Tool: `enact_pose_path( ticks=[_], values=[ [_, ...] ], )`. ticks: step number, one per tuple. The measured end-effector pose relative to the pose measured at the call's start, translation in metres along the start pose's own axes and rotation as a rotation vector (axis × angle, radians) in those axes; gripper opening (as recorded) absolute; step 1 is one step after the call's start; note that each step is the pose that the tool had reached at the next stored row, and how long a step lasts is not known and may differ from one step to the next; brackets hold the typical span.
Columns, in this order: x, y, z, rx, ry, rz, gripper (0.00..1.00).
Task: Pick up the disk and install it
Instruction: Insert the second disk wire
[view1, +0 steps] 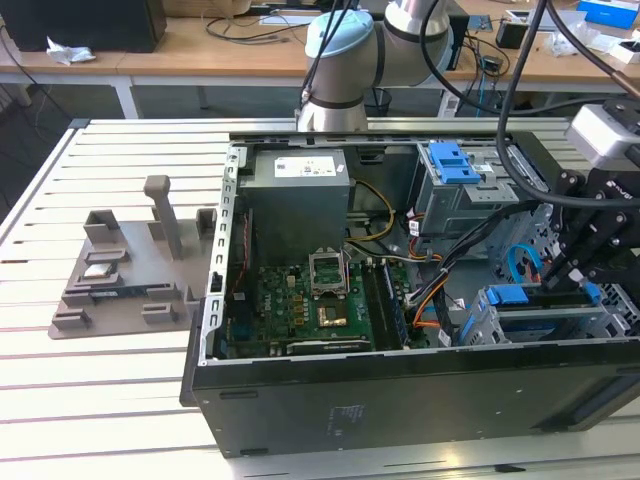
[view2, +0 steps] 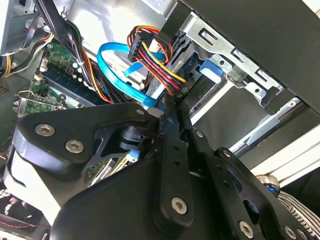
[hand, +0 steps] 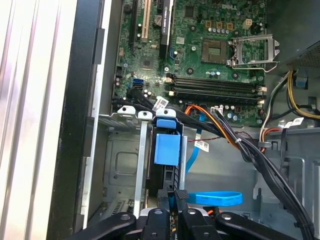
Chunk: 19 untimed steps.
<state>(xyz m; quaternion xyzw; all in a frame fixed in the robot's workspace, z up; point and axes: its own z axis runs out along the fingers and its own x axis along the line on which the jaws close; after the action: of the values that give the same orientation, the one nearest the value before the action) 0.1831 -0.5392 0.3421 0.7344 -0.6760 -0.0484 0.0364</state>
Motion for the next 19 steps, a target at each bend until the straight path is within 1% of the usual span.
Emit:
enact_pose_path(
  ticks=[2, 10, 13, 19],
  values=[
    [0.0000, 0.0001, -0.0005, 0.0000, 0.0010, 0.002, 0.16],
    [-0.0002, 0.0003, -0.0022, 0.0004, -0.0018, 0.023, 0.16],
    [-0.0001, -0.0001, 0.0006, -0.0001, -0.0023, 0.024, 0.16],
    [-0.0001, -0.0005, 0.0024, -0.0001, -0.0025, 0.024, 0.16]
  ],
)
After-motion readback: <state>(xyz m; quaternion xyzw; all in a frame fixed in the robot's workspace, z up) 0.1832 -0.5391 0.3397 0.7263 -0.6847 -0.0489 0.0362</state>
